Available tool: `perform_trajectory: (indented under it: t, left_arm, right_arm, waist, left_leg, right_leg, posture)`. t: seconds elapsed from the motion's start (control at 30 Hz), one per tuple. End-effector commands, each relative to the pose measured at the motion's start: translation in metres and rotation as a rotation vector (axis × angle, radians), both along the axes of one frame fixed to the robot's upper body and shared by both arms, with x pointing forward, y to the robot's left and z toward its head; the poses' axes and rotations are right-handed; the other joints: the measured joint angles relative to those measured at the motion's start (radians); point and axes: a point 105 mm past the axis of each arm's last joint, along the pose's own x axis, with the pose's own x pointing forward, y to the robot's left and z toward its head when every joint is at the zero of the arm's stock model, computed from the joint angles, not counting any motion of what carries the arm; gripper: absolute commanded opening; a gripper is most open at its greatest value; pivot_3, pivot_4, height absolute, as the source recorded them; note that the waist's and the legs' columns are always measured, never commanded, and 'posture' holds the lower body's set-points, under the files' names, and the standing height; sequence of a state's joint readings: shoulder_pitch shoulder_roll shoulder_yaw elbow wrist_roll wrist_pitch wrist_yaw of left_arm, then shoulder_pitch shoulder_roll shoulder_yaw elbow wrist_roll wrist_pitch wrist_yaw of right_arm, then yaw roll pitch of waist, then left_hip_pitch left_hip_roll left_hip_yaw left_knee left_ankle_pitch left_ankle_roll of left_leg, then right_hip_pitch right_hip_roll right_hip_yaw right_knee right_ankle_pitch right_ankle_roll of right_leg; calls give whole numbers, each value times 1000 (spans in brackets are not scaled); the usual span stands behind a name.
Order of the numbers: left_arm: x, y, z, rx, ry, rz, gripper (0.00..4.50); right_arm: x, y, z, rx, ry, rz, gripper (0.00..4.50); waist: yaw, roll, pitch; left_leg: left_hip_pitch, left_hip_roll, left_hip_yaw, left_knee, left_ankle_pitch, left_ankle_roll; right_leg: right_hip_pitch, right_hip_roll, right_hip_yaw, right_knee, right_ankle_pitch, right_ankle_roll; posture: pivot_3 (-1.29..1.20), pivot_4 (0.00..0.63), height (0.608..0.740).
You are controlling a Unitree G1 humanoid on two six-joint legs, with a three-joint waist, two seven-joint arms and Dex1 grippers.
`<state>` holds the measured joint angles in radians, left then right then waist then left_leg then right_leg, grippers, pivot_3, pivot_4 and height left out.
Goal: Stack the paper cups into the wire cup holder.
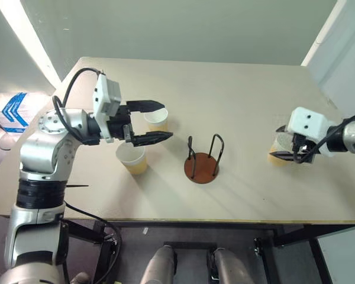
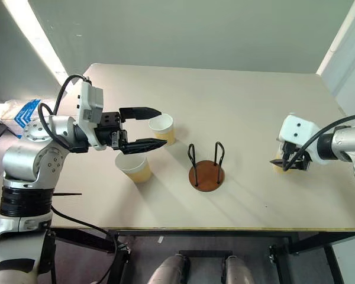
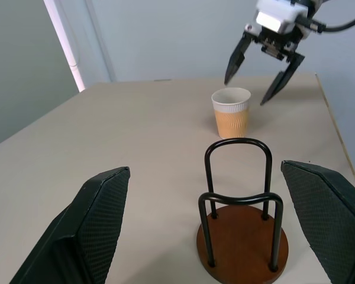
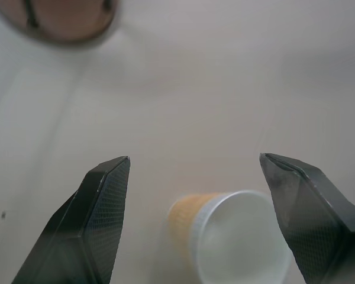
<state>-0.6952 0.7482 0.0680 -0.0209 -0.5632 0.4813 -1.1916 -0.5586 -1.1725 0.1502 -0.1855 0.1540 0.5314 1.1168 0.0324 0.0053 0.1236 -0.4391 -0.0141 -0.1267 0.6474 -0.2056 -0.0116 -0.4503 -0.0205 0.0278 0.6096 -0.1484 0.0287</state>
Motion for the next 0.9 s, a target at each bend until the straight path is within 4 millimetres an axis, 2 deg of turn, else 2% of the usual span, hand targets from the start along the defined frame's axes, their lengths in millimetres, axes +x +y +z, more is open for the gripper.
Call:
perform_trajectory:
  t: [0.03, 0.33, 0.57, 0.67, 0.87, 0.9]
  left_arm:
    - [-4, 1, 11, -7, -56, 8, 4500]
    - [-6, 0, 9, -4, -55, 13, 4500]
    - [-6, -2, 9, -3, -56, 8, 4500]
    - [-6, -3, 8, -1, -54, 4, 4500]
    - [-5, -1, 4, 13, -50, 1, 4500]
    - [-6, 0, 3, 22, -51, -6, 4500]
  right_arm:
    - [4, -5, -1, -53, -6, 20, 3696]
    - [18, -27, -16, -114, 25, -22, 3696]
    - [21, -32, -25, -120, 53, -26, 3696]
    - [22, -27, -28, -107, 53, -14, 3170]
    - [24, -19, -26, -78, 46, 8, 1049]
    - [23, -17, -25, -69, 46, 11, 823]
  waist:
    - [-1, 0, 0]
    - [-1, 0, 0]
    - [-1, 0, 0]
    - [-2, 0, 0]
    - [-2, 0, 0]
    - [-2, 0, 0]
  left_leg:
    - [0, 0, 0, 0, 0, 1]
    - [1, 0, 0, 2, -1, 1]
    - [2, 0, 0, 2, -1, 1]
    - [2, 0, 0, 2, -1, 1]
    - [2, 0, 0, 2, -1, 1]
    - [2, 0, 0, 2, -1, 1]
  right_leg:
    - [0, 0, 0, 0, 0, 0]
    - [2, 0, 0, 0, 0, -1]
    - [2, 0, 0, 0, 1, -1]
    - [2, 0, 0, 0, 1, -1]
    - [2, 0, 0, 0, 1, -2]
    - [2, 0, 0, 0, 1, -2]
  posture:
    - [0, 150, 740]
    - [0, 150, 740]
    - [0, 150, 740]
    - [0, 150, 740]
    - [0, 150, 740]
    - [0, 150, 740]
